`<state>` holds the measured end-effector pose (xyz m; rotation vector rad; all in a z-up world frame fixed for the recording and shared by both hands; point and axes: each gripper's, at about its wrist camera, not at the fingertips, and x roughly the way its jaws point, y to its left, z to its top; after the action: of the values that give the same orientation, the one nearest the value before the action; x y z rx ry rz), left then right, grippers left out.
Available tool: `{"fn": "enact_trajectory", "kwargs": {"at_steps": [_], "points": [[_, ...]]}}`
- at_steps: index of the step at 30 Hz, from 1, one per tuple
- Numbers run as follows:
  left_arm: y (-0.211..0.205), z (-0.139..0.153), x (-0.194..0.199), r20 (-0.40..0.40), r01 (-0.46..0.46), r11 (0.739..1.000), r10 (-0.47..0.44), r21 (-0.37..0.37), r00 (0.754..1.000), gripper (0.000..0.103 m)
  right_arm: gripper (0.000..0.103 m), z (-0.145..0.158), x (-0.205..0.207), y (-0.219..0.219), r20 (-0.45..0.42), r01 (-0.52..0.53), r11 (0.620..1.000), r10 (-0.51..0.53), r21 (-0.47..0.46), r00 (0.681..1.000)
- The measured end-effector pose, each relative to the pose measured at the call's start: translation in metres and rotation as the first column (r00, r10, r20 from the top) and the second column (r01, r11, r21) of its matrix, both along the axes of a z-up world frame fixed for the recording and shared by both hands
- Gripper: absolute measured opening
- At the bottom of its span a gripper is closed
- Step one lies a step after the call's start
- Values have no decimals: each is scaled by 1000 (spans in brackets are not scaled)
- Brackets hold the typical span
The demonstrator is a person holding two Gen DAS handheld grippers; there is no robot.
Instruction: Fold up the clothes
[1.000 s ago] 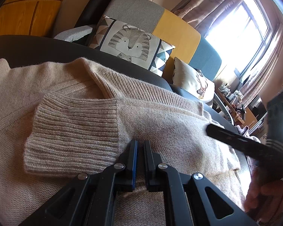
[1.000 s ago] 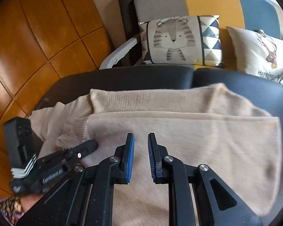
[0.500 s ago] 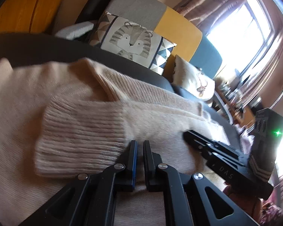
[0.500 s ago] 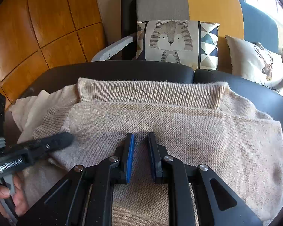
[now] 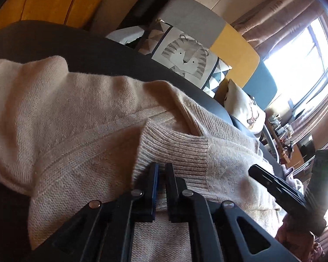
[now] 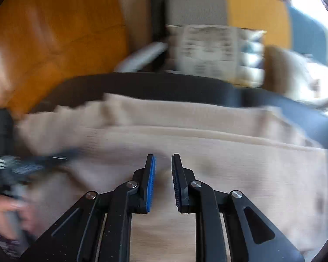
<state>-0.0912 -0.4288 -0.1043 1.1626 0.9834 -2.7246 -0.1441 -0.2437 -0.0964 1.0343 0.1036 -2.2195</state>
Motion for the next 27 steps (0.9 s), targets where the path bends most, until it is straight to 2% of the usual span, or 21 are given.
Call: {"fn": "enact_trajectory", "kwargs": {"at_steps": [4, 5, 6, 8, 10, 12, 14, 17, 20, 23, 25, 27], "points": [[-11, 0, 5, 12, -26, 995, 25, 95, 1000, 6, 17, -11, 19, -52, -28, -121, 991, 122, 57, 992], [-16, 6, 9, 11, -34, 994, 33, 99, 999, 9, 17, -15, 22, -63, -32, -139, 987, 142, 77, 989], [-23, 13, 13, 4, -44, 994, 43, 99, 999, 18, 17, -18, 22, -70, -30, -150, 984, 153, 92, 988], [-35, 27, 21, -12, -62, 993, 64, 98, 998, 18, 17, -26, 22, -85, -24, -170, 978, 174, 120, 984], [-54, 41, 30, -36, -103, 992, 106, 68, 994, 18, 17, -36, 18, -92, 11, -176, 975, 176, 137, 984], [-85, 54, 45, -54, -171, 985, 172, 18, 984, 19, 17, -38, 20, -95, -2, -167, 974, 170, 153, 985], [-115, 56, 58, -31, -244, 970, 244, -14, 969, 19, 17, -39, 23, -96, -13, -164, 974, 168, 154, 986], [-160, 45, 77, 33, -359, 933, 359, 9, 933, 19, 17, -41, 23, -94, -11, -160, 978, 163, 136, 987], [-190, 32, 96, 52, -436, 898, 434, 62, 900, 19, 17, -42, 24, -93, -10, -157, 980, 160, 124, 987], [-215, 22, 117, 68, -498, 865, 494, 65, 867, 19, 17, -41, 25, -96, -15, -157, 980, 160, 124, 987], [-237, 18, 131, 74, -560, 826, 555, 63, 828, 19, 17, -41, 25, -96, -15, -157, 980, 160, 122, 987], [-258, 14, 148, 65, -639, 766, 635, 75, 769, 21, 17, -41, 25, -95, -12, -157, 981, 159, 115, 987]]}}
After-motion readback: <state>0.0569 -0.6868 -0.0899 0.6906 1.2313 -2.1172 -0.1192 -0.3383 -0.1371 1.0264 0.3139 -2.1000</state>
